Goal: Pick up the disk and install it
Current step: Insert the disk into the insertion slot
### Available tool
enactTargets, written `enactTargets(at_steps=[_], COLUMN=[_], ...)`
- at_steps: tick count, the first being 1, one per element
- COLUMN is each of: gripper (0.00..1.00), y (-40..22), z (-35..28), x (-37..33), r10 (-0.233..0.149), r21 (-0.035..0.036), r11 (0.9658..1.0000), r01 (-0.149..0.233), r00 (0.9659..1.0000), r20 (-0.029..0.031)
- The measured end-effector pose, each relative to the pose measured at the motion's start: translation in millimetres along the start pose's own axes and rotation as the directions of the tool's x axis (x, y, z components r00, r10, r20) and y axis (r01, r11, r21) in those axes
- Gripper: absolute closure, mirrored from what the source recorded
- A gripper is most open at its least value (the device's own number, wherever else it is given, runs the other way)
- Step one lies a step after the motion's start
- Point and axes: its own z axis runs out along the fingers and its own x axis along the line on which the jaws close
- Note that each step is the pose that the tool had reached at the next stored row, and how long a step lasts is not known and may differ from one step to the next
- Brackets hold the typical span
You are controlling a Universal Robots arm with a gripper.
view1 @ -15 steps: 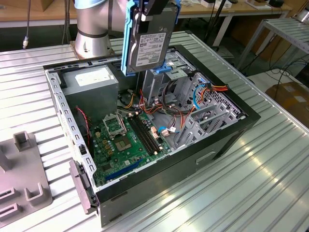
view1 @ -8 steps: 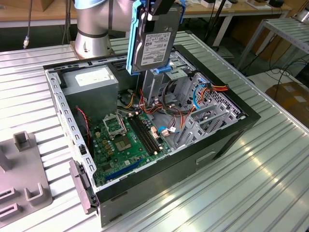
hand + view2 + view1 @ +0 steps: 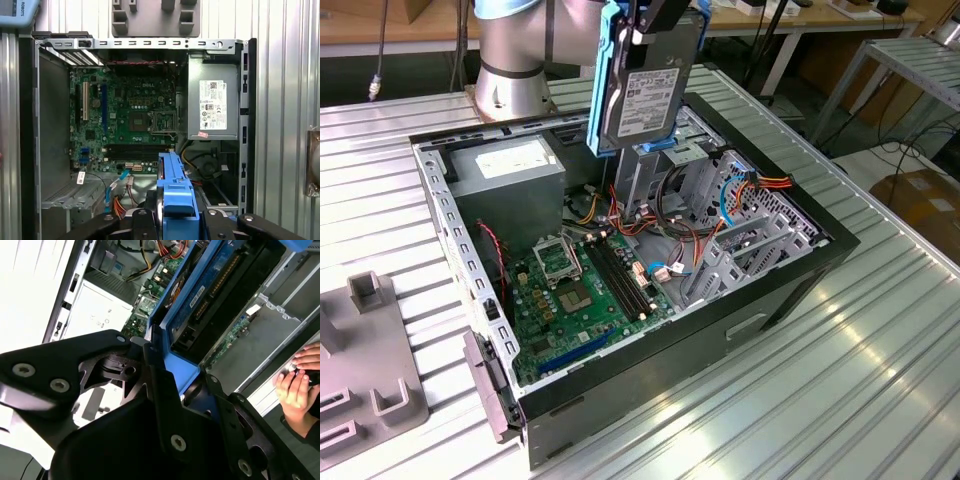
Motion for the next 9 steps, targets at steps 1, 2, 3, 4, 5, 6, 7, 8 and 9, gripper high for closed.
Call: enactTargets(at_steps=[1,2,3,4,5,6,7,8,9], gripper=[0.63,0.63,0.63,0.63,0.63,0.63,0.63,0.63,0.63], y=[-0.1,-0.2,-0.2,-0.3,-0.4,-0.5,-0.6,-0.7,-0.8], z=[0.0,0.1,0.1,0.1,0.3,0.3,0.3,0.4,0.4], x=[1.6,3.1,4.8,7.7,11.1,13.3,15.6,18.1,19.3], r10=[0.000,0.000,0.000,0.000,0.000,0.000,0.000,0.000,0.000], r21=[0.0000,0.0001,0.0001,0.0000,0.0000,0.0001,0.0000,0.0000,0.0000], r11=[1.0000,1.0000,1.0000,1.0000,1.0000,1.0000,1.0000,1.0000,1.0000], r01=[0.000,0.000,0.000,0.000,0.000,0.000,0.000,0.000,0.000], r00=[1.0000,1.0000,1.0000,1.0000,1.0000,1.0000,1.0000,1.0000,1.0000], r20=[-0.0005,-0.0009,-0.0012,-0.0016,-0.0023,-0.0030,-0.0038,-0.0046,-0.0049])
